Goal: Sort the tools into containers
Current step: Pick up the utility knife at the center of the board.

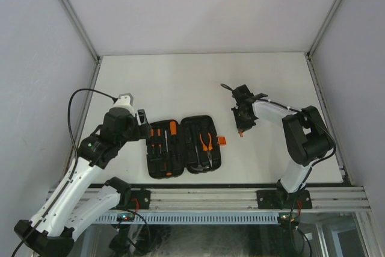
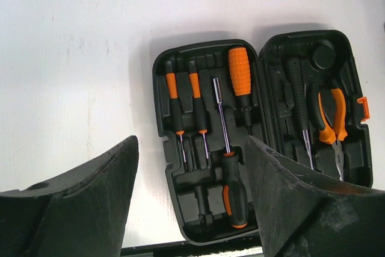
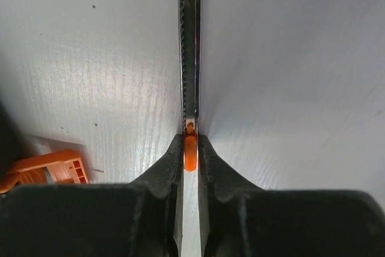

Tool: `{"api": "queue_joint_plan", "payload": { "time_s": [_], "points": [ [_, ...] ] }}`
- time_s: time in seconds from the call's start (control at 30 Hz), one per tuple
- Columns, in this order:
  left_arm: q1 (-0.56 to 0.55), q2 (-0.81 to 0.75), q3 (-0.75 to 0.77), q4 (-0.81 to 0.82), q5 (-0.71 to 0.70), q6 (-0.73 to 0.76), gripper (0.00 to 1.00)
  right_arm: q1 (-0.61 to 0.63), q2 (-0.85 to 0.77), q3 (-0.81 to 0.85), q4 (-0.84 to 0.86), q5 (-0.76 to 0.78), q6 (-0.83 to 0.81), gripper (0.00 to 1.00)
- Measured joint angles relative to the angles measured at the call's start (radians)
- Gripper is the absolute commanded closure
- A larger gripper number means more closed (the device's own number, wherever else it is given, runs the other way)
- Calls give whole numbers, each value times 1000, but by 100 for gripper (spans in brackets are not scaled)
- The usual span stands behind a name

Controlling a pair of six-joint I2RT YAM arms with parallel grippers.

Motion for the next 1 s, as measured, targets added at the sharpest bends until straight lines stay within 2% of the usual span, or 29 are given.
{"api": "queue_joint_plan", "payload": {
  "time_s": [0.03,0.53,0.87,1.0],
  "points": [
    [0,0,0,0,1,0,25,1,0,0,0,0,0,100],
    [0,0,0,0,1,0,25,38,-47,-26,2,25,68,100],
    [0,0,0,0,-3,0,25,51,-271,-122,64,33,187,100],
    [0,0,0,0,-3,0,26,103,-372,-137,97,21,225,100]
  ]
}}
